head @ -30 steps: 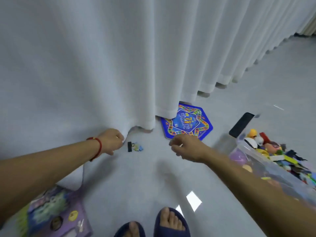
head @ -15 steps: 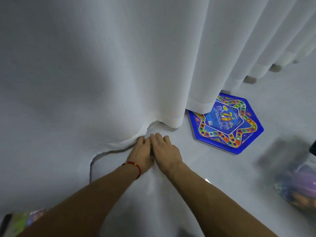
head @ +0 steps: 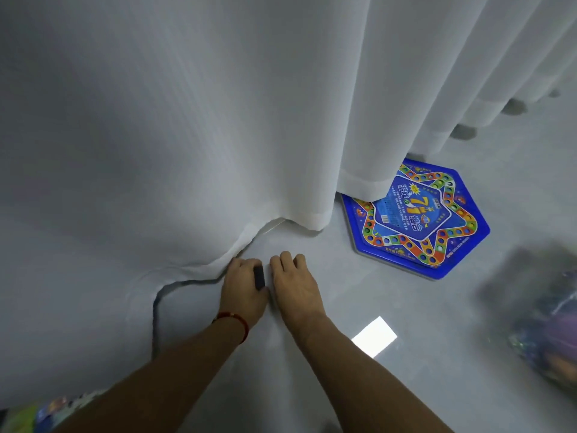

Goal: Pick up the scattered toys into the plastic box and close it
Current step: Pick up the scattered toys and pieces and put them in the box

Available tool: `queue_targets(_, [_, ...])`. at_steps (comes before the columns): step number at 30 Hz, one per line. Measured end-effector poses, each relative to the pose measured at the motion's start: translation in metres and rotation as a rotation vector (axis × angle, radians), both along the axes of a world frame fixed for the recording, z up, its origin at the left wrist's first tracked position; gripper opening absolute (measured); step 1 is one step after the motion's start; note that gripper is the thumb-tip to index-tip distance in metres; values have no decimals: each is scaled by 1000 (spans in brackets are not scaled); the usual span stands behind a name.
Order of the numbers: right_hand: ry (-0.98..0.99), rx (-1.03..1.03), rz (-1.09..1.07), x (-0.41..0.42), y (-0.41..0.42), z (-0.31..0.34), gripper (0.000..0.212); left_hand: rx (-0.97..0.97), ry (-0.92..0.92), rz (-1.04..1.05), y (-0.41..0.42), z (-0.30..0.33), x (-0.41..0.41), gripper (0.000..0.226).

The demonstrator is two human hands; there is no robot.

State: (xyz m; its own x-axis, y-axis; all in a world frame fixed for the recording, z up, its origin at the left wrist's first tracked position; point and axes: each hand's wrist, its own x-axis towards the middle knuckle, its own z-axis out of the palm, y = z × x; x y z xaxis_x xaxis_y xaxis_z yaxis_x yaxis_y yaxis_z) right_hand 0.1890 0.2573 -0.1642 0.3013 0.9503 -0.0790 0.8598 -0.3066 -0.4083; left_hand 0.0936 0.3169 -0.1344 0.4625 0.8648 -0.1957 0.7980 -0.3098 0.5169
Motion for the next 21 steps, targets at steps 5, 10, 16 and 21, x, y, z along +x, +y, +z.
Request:
queue_targets(5, [-116,3,-63,-13,-35,-7,26,-112,-19,-3,-16,7,-9,37])
queue_targets(10, [-178,-6,9,-20,-76,-12,28,-146,92,-135,-32,30,-18,34])
queue_targets(16, [31,-21,-23,-21,-112,5,35,-247,98,-153,-61,87,-13,38])
queue_targets(21, [748,246,-614,19,-164,86,5,-513,-64,-175,-102,172,20,43])
